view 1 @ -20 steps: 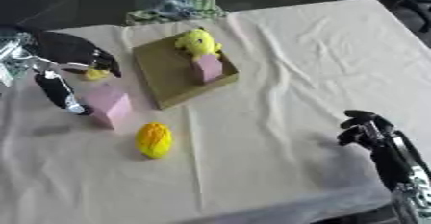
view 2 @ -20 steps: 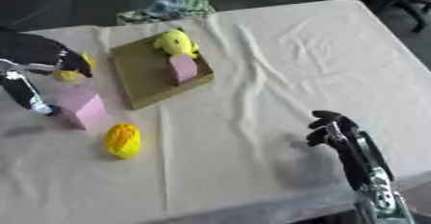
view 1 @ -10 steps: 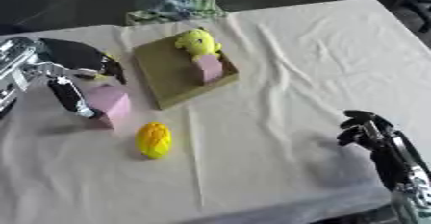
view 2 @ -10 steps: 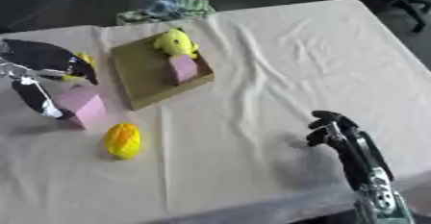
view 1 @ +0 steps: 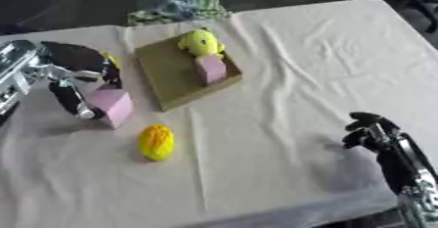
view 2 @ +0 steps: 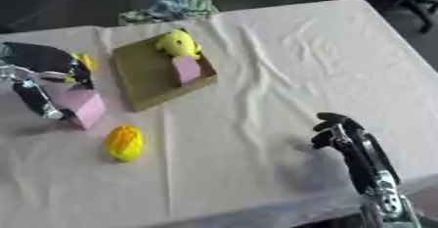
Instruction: Pick up objects on the table and place them in the box.
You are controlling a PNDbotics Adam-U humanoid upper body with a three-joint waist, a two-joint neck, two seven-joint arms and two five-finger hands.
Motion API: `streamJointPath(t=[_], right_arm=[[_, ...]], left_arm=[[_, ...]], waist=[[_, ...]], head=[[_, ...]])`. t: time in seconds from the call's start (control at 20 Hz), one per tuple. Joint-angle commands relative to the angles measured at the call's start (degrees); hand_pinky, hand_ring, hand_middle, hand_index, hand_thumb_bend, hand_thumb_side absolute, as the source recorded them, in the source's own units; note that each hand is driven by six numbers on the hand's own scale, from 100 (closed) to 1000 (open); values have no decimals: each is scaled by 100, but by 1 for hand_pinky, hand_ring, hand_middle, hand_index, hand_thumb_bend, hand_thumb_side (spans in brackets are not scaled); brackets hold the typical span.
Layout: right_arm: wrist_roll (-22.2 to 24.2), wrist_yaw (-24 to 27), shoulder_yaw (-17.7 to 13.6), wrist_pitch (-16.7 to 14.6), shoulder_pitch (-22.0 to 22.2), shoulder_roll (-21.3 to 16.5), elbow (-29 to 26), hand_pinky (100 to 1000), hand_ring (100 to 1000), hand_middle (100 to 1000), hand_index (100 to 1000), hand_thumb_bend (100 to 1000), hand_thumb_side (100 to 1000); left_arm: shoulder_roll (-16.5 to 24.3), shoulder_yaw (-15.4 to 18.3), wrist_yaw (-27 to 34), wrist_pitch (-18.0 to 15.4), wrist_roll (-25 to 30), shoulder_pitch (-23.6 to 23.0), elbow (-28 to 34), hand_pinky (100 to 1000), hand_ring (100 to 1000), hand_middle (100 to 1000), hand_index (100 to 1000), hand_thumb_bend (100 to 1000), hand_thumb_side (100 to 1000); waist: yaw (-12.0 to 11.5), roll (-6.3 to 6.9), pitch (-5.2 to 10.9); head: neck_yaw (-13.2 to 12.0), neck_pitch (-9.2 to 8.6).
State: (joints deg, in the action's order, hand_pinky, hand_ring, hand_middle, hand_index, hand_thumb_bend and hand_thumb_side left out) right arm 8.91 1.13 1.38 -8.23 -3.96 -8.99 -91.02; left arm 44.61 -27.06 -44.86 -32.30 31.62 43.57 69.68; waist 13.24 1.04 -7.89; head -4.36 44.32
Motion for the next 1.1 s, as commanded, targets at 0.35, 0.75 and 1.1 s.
streamJointPath(t=[0.35, 0.75, 1.1], right_arm=[[49, 0, 11, -7, -28, -41, -45, 515, 528, 556, 744, 100, 736], [80, 38, 30, -5, -59, 24, -53, 515, 528, 555, 744, 100, 736], [92, 44, 35, -1, -62, 29, -51, 515, 528, 555, 744, 100, 739]], left_arm=[[-588, 367, 231, -463, 596, 889, 436, 785, 694, 600, 700, 236, 288], [-1711, 432, -520, -241, 366, 1124, -434, 793, 727, 639, 722, 296, 308], [-1799, 498, -1202, 177, -20, 1149, -726, 806, 748, 673, 738, 386, 338]], waist=[[74, -51, 50], [124, -94, 44], [130, -94, 50]], head=[[-89, -20], [-93, -20], [-109, -20]])
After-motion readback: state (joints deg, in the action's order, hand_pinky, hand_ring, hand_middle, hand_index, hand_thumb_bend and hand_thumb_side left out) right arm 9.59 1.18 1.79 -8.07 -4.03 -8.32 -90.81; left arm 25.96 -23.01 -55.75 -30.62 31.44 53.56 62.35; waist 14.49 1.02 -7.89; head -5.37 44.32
